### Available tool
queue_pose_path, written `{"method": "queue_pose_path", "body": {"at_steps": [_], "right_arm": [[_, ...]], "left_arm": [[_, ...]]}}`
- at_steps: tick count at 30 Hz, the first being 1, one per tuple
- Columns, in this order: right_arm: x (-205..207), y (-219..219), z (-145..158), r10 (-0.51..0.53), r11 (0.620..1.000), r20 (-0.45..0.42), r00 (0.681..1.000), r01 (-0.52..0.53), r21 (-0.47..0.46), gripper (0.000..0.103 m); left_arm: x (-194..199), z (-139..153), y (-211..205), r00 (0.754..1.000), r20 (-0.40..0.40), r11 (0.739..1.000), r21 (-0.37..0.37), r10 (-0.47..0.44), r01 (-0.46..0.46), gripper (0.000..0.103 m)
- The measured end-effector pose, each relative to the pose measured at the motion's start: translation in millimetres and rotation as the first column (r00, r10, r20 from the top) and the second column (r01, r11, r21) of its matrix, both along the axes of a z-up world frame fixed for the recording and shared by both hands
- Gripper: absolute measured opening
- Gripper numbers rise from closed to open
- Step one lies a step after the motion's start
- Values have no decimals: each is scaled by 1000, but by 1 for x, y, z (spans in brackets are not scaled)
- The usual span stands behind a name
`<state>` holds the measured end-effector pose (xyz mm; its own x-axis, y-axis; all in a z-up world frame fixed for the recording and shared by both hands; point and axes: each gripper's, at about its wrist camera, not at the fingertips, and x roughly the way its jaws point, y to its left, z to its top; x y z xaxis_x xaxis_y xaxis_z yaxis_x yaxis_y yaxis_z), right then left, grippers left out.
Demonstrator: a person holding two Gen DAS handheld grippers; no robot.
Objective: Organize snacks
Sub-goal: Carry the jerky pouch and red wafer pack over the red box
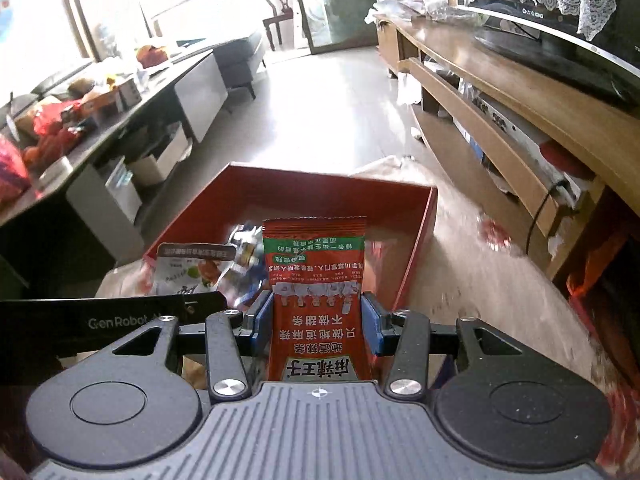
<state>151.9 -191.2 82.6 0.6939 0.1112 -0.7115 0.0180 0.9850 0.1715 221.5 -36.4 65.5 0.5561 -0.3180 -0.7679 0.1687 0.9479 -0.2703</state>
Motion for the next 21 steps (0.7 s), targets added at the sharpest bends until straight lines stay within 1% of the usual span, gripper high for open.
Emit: {"method": "queue_pose_path", "body": {"at_steps": [10,17,21], "right_arm": [[52,-13,-17,-32,999,-16,999,33,34,53],[71,-10,-31,-27,999,-39,999,28,31,53],[78,-9,-40,-27,999,-66,997,30,43,56]], "left_arm": [[51,-19,-14,999,-10,999,21,45,-45,50],[65,-37,-13,997,-44,997,49,62,-60,50],[67,-42,-12,996,-56,997,55,63,-60,51]]}}
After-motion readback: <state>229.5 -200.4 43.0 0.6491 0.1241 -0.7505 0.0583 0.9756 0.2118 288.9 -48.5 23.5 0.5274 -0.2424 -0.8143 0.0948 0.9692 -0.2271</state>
